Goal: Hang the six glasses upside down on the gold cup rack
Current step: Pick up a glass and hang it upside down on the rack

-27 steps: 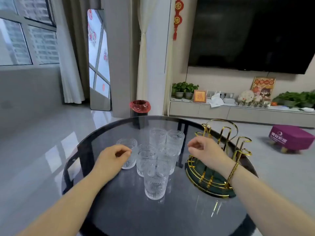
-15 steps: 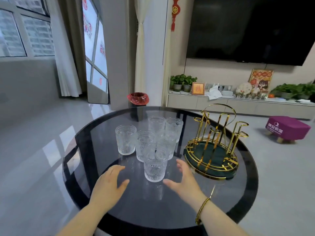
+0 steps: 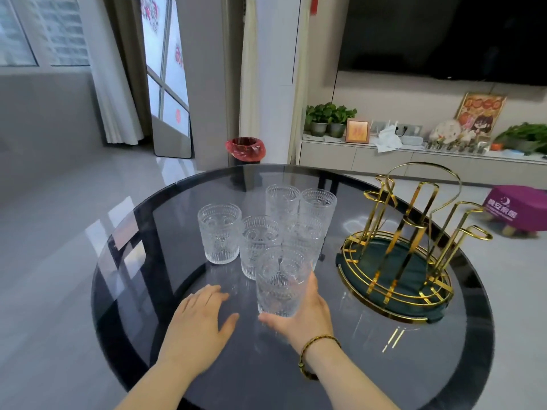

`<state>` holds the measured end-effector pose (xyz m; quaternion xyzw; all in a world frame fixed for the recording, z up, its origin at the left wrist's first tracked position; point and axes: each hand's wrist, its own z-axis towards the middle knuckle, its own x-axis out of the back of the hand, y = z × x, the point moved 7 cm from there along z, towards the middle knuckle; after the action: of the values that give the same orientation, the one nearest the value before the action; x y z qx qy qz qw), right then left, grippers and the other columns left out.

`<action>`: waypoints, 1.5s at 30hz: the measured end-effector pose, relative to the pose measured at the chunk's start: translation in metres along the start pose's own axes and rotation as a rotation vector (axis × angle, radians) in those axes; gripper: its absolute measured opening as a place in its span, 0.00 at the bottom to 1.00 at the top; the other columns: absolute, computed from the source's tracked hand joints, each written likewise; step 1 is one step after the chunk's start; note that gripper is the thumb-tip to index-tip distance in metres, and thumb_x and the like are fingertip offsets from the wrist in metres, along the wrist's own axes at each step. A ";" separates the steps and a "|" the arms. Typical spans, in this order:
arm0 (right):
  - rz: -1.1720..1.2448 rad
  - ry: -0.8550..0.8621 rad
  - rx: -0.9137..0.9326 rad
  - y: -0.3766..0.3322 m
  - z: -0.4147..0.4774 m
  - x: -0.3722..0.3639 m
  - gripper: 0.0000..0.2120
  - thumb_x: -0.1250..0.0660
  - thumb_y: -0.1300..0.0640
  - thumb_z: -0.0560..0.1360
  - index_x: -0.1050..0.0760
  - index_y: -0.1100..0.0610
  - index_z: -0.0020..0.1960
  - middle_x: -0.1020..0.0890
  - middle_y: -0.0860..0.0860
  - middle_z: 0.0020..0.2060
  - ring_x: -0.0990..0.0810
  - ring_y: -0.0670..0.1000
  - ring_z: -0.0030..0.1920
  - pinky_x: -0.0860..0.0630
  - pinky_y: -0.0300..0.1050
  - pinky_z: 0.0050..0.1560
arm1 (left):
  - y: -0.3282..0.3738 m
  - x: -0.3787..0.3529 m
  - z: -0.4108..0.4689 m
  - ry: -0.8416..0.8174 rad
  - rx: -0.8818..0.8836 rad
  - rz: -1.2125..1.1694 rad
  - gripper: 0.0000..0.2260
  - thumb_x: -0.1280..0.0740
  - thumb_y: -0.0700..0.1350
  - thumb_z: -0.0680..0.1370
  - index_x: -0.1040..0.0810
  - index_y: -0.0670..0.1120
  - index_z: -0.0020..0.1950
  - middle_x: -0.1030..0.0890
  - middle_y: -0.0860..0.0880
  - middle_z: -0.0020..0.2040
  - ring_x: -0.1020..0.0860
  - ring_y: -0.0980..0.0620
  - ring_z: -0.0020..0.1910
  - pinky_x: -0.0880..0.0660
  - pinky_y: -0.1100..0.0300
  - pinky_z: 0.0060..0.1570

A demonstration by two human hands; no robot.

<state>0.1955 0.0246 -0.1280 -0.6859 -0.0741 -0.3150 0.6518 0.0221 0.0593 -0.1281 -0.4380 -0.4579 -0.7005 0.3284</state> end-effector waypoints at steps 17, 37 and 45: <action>0.267 -0.146 0.102 -0.009 -0.048 0.058 0.28 0.25 0.54 0.58 0.35 0.37 0.50 0.28 0.35 0.51 0.29 0.27 0.48 0.33 0.19 0.39 | 0.001 0.007 -0.006 -0.098 -0.012 0.046 0.20 0.45 0.55 0.78 0.37 0.50 0.69 0.39 0.51 0.74 0.43 0.53 0.73 0.47 0.57 0.74; 0.237 0.249 0.047 -0.004 -0.081 0.301 0.24 0.27 0.61 0.59 0.31 0.56 0.52 0.22 0.52 0.44 0.23 0.48 0.41 0.24 0.31 0.32 | 0.132 -0.030 0.024 -0.199 -0.254 -0.104 0.19 0.40 0.52 0.77 0.34 0.50 0.67 0.30 0.53 0.67 0.31 0.53 0.65 0.33 0.60 0.62; -0.064 0.444 0.007 -0.027 -0.063 0.367 0.30 0.29 0.47 0.57 0.34 0.54 0.56 0.26 0.54 0.51 0.26 0.53 0.50 0.30 0.46 0.50 | 0.134 -0.042 0.036 -0.175 -0.292 -0.081 0.18 0.40 0.52 0.77 0.30 0.48 0.65 0.30 0.49 0.68 0.32 0.50 0.66 0.35 0.54 0.66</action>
<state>0.4505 -0.1446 0.0859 -0.5948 0.0482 -0.4785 0.6442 0.1659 0.0458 -0.1122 -0.5214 -0.3956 -0.7314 0.1916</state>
